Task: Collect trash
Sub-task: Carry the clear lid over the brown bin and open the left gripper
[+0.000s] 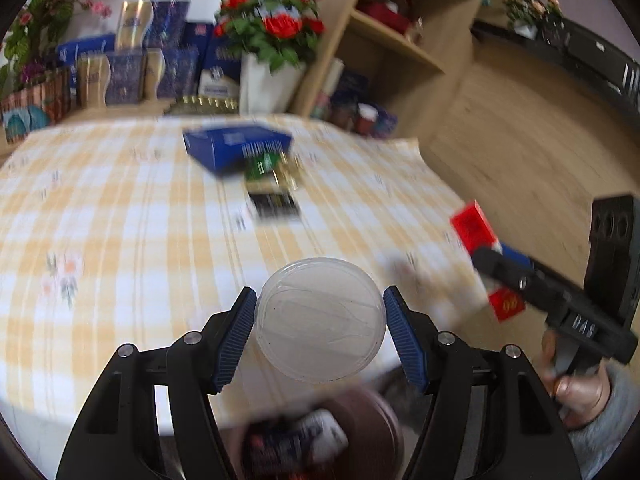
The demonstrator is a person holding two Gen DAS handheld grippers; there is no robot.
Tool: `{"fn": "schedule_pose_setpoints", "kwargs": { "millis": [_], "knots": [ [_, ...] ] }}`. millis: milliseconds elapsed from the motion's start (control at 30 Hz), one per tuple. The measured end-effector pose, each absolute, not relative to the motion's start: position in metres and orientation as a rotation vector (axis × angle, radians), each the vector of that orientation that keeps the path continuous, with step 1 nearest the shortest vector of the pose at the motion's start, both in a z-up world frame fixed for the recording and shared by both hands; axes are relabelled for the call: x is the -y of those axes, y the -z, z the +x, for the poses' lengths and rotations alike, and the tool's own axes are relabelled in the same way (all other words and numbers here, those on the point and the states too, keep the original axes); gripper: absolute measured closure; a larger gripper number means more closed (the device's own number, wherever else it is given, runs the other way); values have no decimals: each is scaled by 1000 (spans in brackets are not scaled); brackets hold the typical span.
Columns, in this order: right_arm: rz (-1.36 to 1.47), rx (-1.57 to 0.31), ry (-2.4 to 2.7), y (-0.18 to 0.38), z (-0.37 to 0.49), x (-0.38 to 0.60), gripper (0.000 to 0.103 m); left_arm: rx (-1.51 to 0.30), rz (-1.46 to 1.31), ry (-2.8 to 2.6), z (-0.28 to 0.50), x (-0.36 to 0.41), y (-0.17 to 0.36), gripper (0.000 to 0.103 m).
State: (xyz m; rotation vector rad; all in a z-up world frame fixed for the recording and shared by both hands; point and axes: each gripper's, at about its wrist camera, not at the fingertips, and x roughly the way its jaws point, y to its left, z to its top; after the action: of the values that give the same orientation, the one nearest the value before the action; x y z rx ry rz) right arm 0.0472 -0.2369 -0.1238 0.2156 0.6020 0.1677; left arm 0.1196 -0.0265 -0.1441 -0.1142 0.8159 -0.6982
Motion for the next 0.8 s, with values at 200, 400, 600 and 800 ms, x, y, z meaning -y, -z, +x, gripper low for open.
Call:
{"fn": "schedule_pose_setpoints", "kwargs": {
  "millis": [200,400,600,800],
  "knots": [
    [182,-621,-173,137,2,225,43,-924,-65,735,72,31,181,39],
    [212,-657,-160,159,-18,230,43,-1022,-37,732,56,40,222,39],
    [298,-722,-125,187,-20,241,44,-1103,-7,700,66,54,257,39],
    [313,-720,-109,190,-21,250,44,-1166,61,721,78,81,279,39]
  ]
}}
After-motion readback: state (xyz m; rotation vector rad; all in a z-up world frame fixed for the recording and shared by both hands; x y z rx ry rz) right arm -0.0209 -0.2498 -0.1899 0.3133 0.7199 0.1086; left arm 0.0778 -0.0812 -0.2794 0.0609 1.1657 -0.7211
